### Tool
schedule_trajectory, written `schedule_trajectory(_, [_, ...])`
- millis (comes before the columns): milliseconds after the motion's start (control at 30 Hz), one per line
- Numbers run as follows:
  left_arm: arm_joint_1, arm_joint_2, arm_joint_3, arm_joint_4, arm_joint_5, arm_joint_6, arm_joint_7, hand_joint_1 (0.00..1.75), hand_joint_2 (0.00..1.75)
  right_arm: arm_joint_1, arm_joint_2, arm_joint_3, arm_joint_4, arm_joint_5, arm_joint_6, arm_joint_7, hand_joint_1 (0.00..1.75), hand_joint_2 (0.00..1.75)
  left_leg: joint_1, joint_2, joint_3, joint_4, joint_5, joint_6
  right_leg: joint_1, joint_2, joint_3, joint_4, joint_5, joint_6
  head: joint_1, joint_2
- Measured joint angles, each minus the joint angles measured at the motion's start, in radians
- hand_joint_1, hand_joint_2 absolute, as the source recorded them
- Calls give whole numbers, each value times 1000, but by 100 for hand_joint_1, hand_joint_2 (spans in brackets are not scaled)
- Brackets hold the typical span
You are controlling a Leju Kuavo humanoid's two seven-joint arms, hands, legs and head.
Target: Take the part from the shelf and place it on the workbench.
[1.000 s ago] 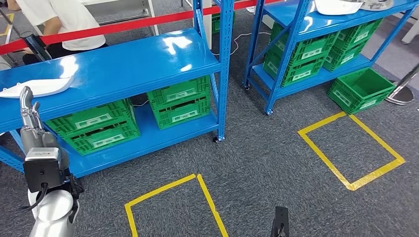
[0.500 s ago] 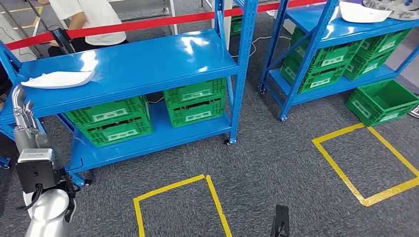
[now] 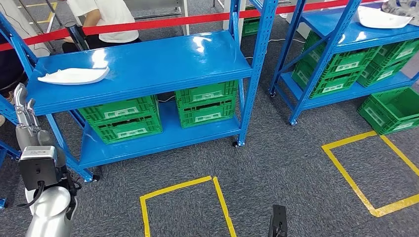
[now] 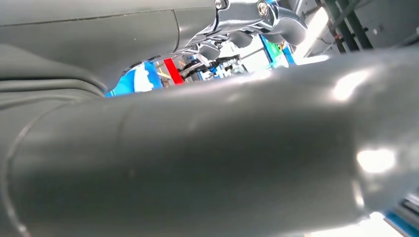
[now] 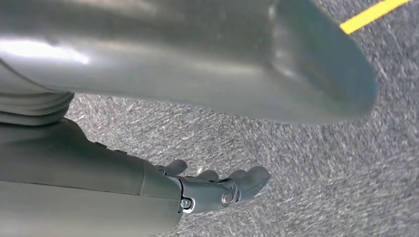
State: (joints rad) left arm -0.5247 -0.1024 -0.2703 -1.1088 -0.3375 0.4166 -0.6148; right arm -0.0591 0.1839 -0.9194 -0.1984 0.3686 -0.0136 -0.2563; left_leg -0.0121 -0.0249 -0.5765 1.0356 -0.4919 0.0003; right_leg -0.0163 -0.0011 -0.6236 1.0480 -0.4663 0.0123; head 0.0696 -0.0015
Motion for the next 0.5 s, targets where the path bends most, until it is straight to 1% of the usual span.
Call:
schedule_trajectory(67, [-1, 0, 0, -1, 0, 0, 0, 0, 0, 0, 1, 0, 0, 0, 1, 0, 0, 0, 1, 1, 4, 0, -5, -12, -3, -1, 7, -5, -1, -12, 0, 0])
schedule_trajectory(100, [-2, 0, 0, -1, 0, 0, -1, 0, 0, 0, 1, 0, 0, 0, 1, 0, 0, 0, 1, 4, -1, 15, -15, -18, -5, -2, 12, -8, -2, -18, -3, 0])
schedule_trajectory(133, [-3, 1, 0, -2, 0, 0, -1, 0, 0, 0, 1, 0, 0, 0, 1, 0, 0, 0, 3, 7, -17, 51, -33, -25, -9, -3, 19, -11, -3, -24, -6, 0])
schedule_trajectory(167, [-4, 1, 0, -1, 0, 0, -2, 0, 0, 0, 0, 0, 0, 0, 1, 0, 0, 0, 6, 11, -45, 106, -57, -31, -10, -3, 23, -13, -6, -29, -8, 0])
schedule_trajectory(200, [-3, 1, -1, 0, 0, 0, -2, 0, 0, 0, 0, 1, 0, 0, 1, 0, 0, 0, 9, 13, -84, 174, -83, -36, -10, -3, 26, -13, -9, -31, -11, 0])
schedule_trajectory(233, [-1, 2, -1, 2, 0, 0, -2, 0, 0, 1, 0, 1, 0, 0, 1, 0, 0, 0, 13, 14, -122, 237, -101, -40, -10, -3, 30, -13, -13, -32, -11, 0])
schedule_trajectory(267, [1, 2, -1, 4, 0, 0, -2, 0, 0, 2, 0, 1, 0, 0, 1, 0, 0, 0, 15, 15, -149, 272, -101, -42, -10, -3, 33, -13, -16, -32, -11, 0])
schedule_trajectory(300, [3, 3, -1, 5, 0, 0, -2, 0, 0, 2, 0, 1, 0, 0, 1, 0, 0, 0, 17, 16, -157, 271, -81, -43, -10, -3, 39, -13, -20, -30, -11, 0])
schedule_trajectory(333, [3, 4, -1, 6, 0, 0, -2, 0, 0, 3, 0, 1, 0, 0, 1, 0, 0, 0, 18, 17, -144, 228, -42, -42, -11, -3, 46, -13, -25, -28, -11, 0])
schedule_trajectory(367, [2, 4, -1, 6, 0, 0, -2, 0, 0, 3, 0, 1, 0, 1, 1, 1, 0, 0, 18, 20, -115, 157, 3, -40, -11, -3, 54, -13, -31, -24, -11, 0])
schedule_trajectory(400, [1, 4, -1, 6, 0, 0, -2, 0, 0, 2, 0, 1, 0, 2, 1, 1, 0, 0, 16, 22, -84, 88, 33, -38, -11, -3, 61, -13, -36, -20, -11, 0])
schedule_trajectory(433, [-1, 4, -1, 6, 0, 0, -2, 0, 0, 2, 0, 1, 0, 3, 1, 2, 0, 0, 14, 23, -59, 35, 51, -33, -10, -3, 65, -13, -41, -14, -12, 0])
schedule_trajectory(467, [-1, 4, -1, 5, -1, 0, -1, 0, 0, 1, 0, 2, 0, 4, 1, 3, 0, 0, 12, 24, -44, 6, 54, -27, -9, -3, 67, -14, -44, -8, -12, 0])
schedule_trajectory(500, [-1, 4, -1, 5, -1, 0, 0, 0, 0, 1, 0, 2, 0, 5, 0, 3, 0, 0, 8, 23, -40, 0, 46, -21, -8, -3, 68, -17, -46, -1, -11, 0])
